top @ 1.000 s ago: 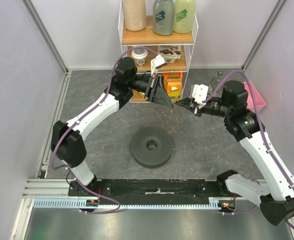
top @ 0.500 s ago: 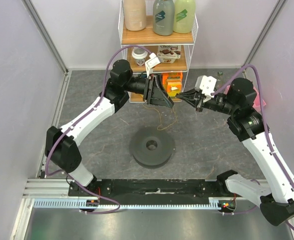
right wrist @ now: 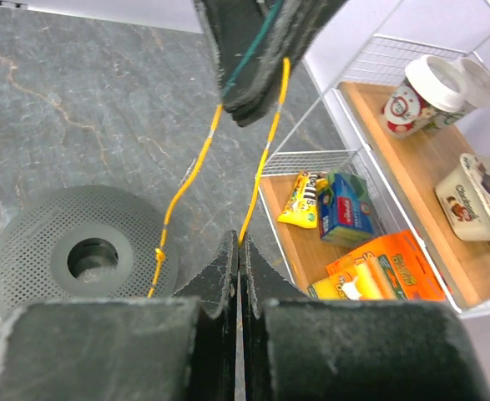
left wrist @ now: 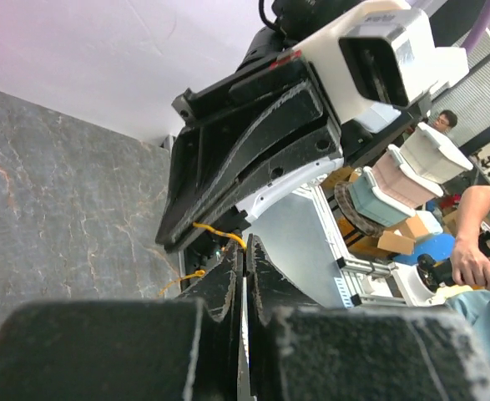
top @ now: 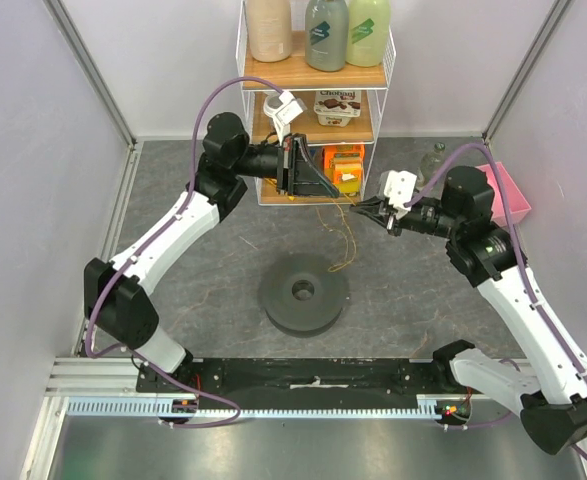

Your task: Wrap the cables

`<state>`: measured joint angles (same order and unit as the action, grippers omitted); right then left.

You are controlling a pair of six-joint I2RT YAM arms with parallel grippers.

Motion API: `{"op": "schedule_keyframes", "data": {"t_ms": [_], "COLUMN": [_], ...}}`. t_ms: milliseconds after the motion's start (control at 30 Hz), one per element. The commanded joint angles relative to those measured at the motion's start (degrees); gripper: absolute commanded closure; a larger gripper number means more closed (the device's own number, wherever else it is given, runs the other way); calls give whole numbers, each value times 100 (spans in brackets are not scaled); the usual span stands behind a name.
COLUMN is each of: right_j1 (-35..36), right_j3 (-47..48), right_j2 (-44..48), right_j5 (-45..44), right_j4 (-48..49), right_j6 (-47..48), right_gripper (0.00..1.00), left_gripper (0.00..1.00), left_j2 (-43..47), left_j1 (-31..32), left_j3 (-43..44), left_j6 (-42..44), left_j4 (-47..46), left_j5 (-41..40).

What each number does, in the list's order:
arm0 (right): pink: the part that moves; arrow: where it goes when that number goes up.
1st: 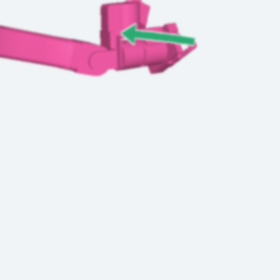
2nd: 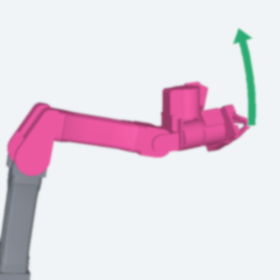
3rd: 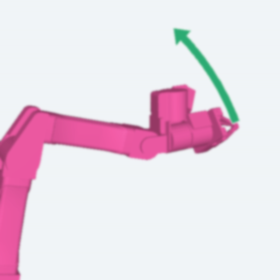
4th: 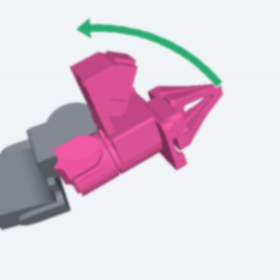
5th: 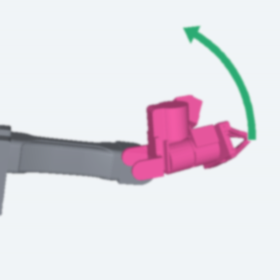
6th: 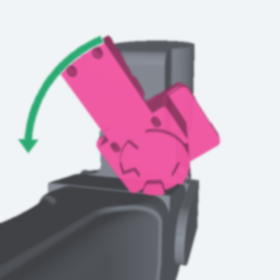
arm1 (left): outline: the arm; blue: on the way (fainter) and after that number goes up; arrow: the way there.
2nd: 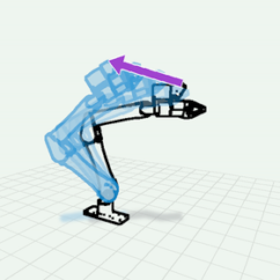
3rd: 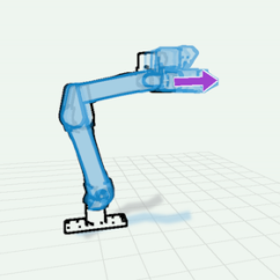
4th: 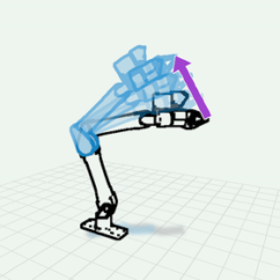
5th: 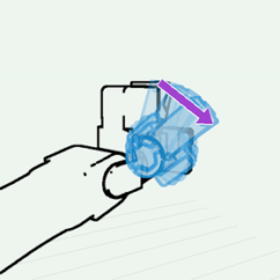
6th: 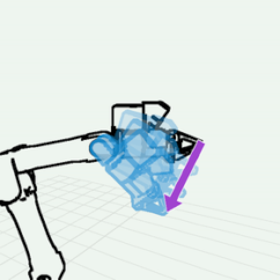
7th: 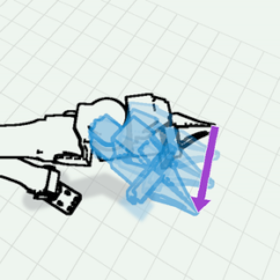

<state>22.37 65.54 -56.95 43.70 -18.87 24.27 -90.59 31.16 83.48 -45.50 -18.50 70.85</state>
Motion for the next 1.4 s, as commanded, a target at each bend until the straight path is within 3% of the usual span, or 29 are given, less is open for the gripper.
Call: {"op": "schedule_keyframes", "data": {"t_ms": [0, 233, 300, 433, 467, 533, 633, 667, 733, 900, 1100, 1367], "right_j1": [57, 118, 110, 110, 118, 92, 48, 31, 31, 22, 144, 663], "right_j3": [-138, -313, -349, -191, -69, 239, 363, 363, 389, 802, 926, 856], "right_j2": [70, 149, 193, 70, -8, -106, -19, 52, 122, 17, -352, -607], "right_j5": [217, 227, 156, -45, -177, -632, -1117, -1258, -1364, -593, 208, 7], "right_j4": [-125, -354, -380, -398, -467, -652, -811, -820, -846, -680, 32, 332], "right_j6": [26, 227, 236, 218, 236, 297, 403, 429, 456, -52, -1082, -1232], "right_gripper": [100, 100, 100, 100, 95, 58, 18, 10, 5, 3, 22, 39], "left_gripper": [98, 98, 98, 98, 98, 98, 98, 98, 98, 98, 98, 98], "left_j2": [199, 234, 261, 243, 261, 339, 445, 463, 463, 428, 419, 428], "left_j1": [-48, -171, -180, -171, -154, -145, -154, -171, -171, -136, -127, -119], "left_j3": [414, 774, 1002, 1118, 1091, 1039, 1021, 995, 951, 950, 977, 933], "left_j6": [-56, 892, 1488, 1764, 1763, 1955, 2561, 2650, 2695, 2581, 2309, 2107], "left_j4": [-312, 618, 1257, 1516, 1508, 1691, 2350, 2421, 2465, 2395, 2193, 1947], "left_j5": [-194, -721, -984, -697, -591, -589, -774, -818, -836, -871, -748, -704]}}
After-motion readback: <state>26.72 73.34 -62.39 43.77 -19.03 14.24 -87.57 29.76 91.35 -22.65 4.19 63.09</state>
